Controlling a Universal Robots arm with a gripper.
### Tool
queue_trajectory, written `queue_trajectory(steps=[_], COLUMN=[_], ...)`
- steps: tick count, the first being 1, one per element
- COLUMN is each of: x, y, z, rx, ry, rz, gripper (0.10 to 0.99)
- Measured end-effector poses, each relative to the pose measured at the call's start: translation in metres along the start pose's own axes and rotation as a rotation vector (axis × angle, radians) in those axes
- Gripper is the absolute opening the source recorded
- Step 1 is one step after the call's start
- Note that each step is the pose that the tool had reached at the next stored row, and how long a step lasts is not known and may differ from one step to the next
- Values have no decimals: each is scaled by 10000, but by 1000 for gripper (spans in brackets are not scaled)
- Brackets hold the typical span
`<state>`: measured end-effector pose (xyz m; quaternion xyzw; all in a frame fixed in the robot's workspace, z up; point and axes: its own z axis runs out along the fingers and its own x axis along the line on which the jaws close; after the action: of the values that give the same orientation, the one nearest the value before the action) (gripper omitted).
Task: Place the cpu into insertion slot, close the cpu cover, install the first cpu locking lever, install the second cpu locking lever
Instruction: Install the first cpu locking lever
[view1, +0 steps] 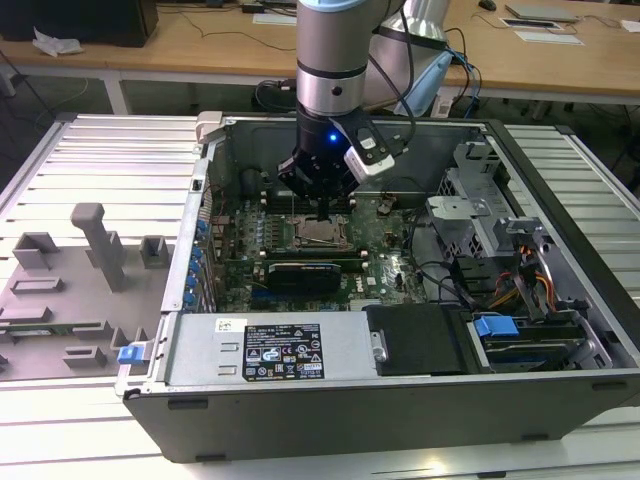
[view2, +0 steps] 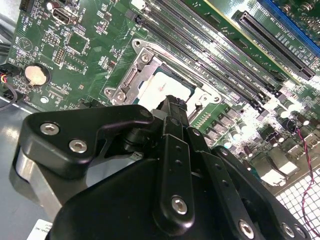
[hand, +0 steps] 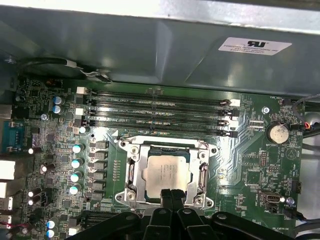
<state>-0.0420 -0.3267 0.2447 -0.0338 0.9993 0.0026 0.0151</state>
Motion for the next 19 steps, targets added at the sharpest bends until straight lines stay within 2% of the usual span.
queue_trajectory(steps=[7,10,12,16,19], x=[0,-2,11,199,309], y=[0,0,1,14,21], z=[-4,-59,-62,-68,-71], rx=[4,2,2,2,-5], ry=[1,0,0,-7,-16], rz=[0,0,2,0,0], gripper=[106,106,106,106,106])
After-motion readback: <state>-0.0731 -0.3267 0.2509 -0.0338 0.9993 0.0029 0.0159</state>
